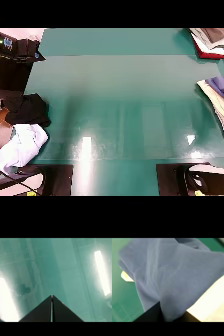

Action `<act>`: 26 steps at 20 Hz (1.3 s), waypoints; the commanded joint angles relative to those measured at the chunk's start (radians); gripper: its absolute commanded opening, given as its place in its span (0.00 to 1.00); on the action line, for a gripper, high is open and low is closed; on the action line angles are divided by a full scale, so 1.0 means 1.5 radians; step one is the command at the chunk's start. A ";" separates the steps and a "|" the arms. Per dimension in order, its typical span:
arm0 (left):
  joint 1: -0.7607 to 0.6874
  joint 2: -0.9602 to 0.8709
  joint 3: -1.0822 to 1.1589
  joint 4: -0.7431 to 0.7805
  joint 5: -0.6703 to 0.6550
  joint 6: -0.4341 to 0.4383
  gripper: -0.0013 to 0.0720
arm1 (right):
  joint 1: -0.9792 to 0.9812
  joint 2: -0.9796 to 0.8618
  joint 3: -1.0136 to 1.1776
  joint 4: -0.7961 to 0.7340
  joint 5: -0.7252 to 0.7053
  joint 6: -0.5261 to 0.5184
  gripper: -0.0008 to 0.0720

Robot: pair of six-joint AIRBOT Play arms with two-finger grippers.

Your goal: Fold the shirts.

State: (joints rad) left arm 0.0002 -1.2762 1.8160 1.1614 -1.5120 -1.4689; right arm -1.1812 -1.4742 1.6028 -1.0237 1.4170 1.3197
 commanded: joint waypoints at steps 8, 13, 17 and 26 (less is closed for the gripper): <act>0.000 0.000 0.000 0.000 0.002 0.007 0.06 | -0.126 0.048 -0.048 0.002 0.014 0.035 0.66; 0.000 0.000 0.000 0.001 0.013 0.007 0.06 | -0.104 0.098 -0.048 0.082 -0.018 0.052 0.63; 0.000 0.000 0.000 0.000 0.026 0.006 0.06 | 0.000 0.123 -0.048 0.217 -0.020 0.052 0.63; 0.000 0.000 0.000 0.000 0.025 0.007 0.06 | 0.375 0.198 -0.048 0.232 -0.017 0.052 0.04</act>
State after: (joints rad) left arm 0.0006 -1.2762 1.8160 1.1614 -1.4746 -1.4593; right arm -0.7887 -1.2140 1.5318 -0.6884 1.3911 1.3987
